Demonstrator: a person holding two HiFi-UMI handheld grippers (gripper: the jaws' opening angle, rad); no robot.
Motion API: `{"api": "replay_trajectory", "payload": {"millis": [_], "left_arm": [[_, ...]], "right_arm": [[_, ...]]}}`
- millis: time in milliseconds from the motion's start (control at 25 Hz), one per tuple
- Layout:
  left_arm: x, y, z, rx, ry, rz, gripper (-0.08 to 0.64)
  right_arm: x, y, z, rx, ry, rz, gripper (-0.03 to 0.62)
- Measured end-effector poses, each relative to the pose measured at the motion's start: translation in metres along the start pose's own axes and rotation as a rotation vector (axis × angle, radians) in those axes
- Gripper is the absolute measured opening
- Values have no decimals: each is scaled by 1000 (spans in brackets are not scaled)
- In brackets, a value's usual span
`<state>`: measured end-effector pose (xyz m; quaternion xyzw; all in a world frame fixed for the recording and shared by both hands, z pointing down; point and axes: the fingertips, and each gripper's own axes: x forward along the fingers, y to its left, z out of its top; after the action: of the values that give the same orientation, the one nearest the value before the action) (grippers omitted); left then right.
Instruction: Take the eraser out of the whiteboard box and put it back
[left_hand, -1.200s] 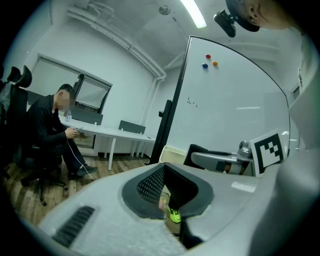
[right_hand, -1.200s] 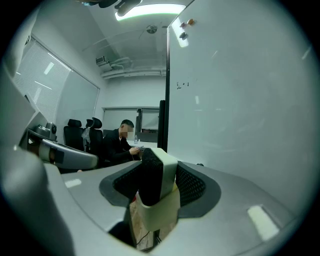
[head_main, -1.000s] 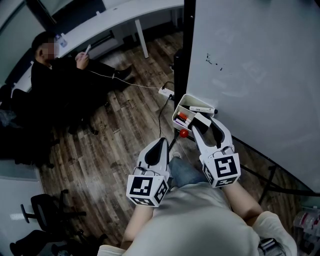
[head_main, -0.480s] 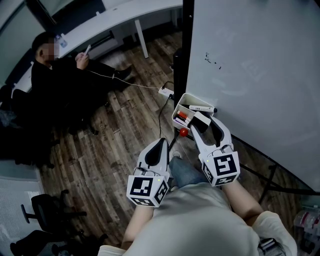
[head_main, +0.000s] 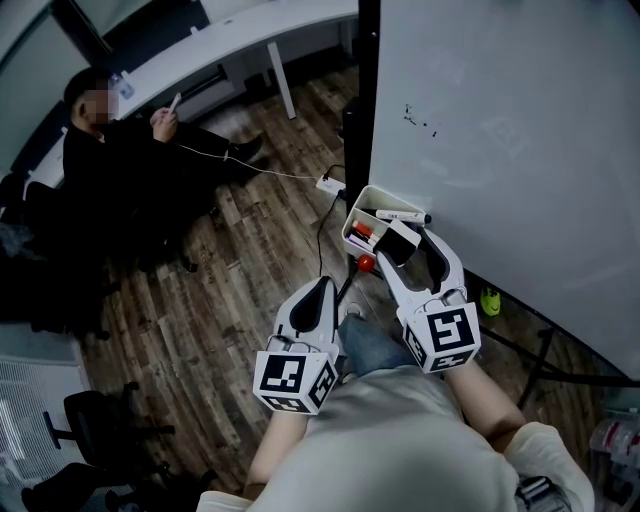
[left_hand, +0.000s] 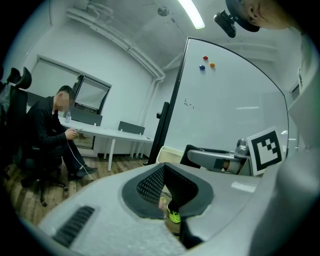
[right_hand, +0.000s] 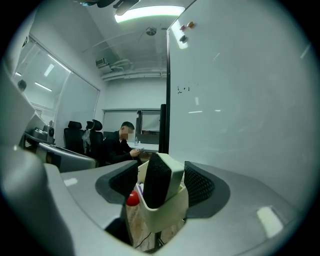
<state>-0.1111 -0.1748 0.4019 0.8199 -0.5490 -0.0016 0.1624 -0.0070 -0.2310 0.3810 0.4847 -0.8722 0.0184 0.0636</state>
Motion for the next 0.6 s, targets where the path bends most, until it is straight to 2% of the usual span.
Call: {"api": "replay_trajectory", "payload": {"millis": [600], "left_arm": [[-15, -10, -2, 5, -7, -5, 5]], "right_arm": [[-24, 10, 14, 10, -43, -1, 281]]}}
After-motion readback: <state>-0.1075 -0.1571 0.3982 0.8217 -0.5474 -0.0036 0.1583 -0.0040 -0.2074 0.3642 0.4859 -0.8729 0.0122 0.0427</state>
